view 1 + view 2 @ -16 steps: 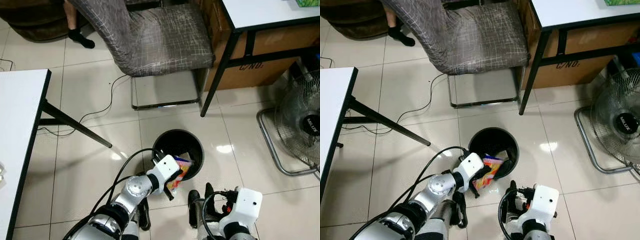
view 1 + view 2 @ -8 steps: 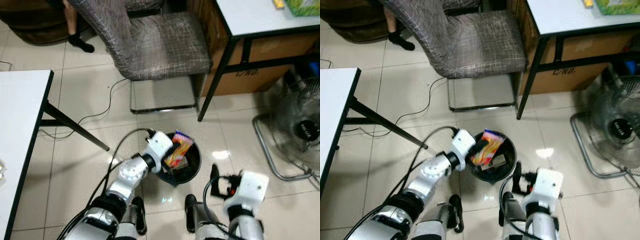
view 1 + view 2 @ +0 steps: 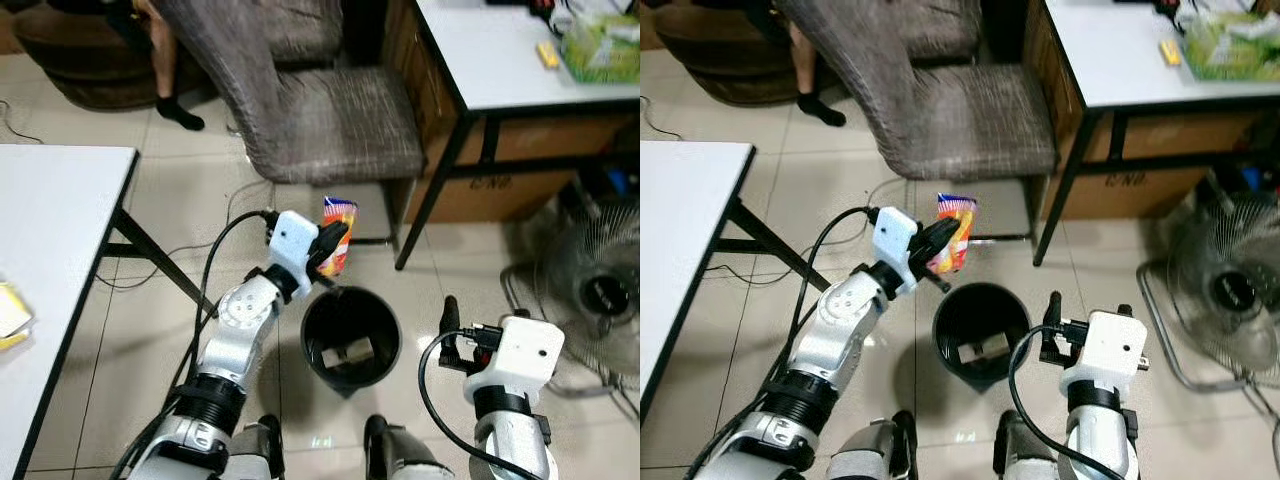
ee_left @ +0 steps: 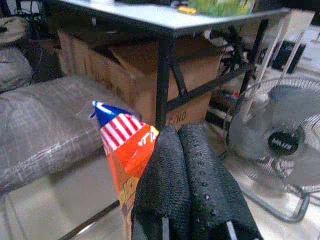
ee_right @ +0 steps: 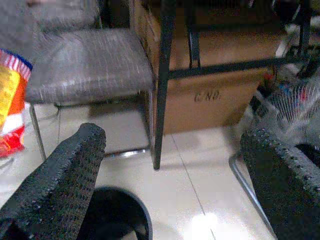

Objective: Picking trash to rubbish bin

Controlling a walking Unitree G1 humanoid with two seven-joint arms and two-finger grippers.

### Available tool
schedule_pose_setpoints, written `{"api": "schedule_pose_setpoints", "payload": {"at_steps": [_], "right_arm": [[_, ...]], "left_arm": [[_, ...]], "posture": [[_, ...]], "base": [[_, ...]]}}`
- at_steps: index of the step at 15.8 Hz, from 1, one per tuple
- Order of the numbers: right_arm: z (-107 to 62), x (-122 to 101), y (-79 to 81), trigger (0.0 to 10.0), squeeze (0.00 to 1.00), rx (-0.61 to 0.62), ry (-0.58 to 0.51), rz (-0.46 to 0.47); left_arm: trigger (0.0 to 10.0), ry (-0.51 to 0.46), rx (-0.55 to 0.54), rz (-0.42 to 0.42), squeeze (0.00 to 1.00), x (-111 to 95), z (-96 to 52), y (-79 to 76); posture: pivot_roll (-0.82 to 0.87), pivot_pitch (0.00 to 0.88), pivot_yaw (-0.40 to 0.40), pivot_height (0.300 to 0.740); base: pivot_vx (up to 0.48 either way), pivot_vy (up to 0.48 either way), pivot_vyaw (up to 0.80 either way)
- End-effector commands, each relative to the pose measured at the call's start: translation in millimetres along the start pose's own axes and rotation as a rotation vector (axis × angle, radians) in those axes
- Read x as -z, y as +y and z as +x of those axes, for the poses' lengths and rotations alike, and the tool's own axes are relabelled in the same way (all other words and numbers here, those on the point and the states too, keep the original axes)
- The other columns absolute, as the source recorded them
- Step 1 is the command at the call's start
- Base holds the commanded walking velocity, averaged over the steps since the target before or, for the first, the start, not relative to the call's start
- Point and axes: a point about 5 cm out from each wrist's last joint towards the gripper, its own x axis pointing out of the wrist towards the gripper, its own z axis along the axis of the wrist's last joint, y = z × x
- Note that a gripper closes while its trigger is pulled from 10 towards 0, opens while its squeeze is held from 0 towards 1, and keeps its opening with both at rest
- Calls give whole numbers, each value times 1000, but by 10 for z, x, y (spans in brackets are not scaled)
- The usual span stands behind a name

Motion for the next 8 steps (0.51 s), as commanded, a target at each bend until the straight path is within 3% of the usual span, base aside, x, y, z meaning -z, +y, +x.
{"api": "schedule_pose_setpoints", "payload": {"at_steps": [1,3,8], "right_arm": [[-9,-69,-46,10000,0,26,-26,-17],[-10,-178,-76,10000,0,44,-60,-15],[-19,-142,-105,10000,0,55,-41,-20]], "left_arm": [[10000,-4,12,-20,0,-12,-6,-38],[10000,-34,10,-8,0,-102,11,-69],[10000,16,-8,-19,0,-38,-18,-69]], "posture": [[37,187,10,740],[26,175,11,740],[11,158,9,740]], "base": [[0,0,0],[0,0,-228],[0,0,-765]]}}
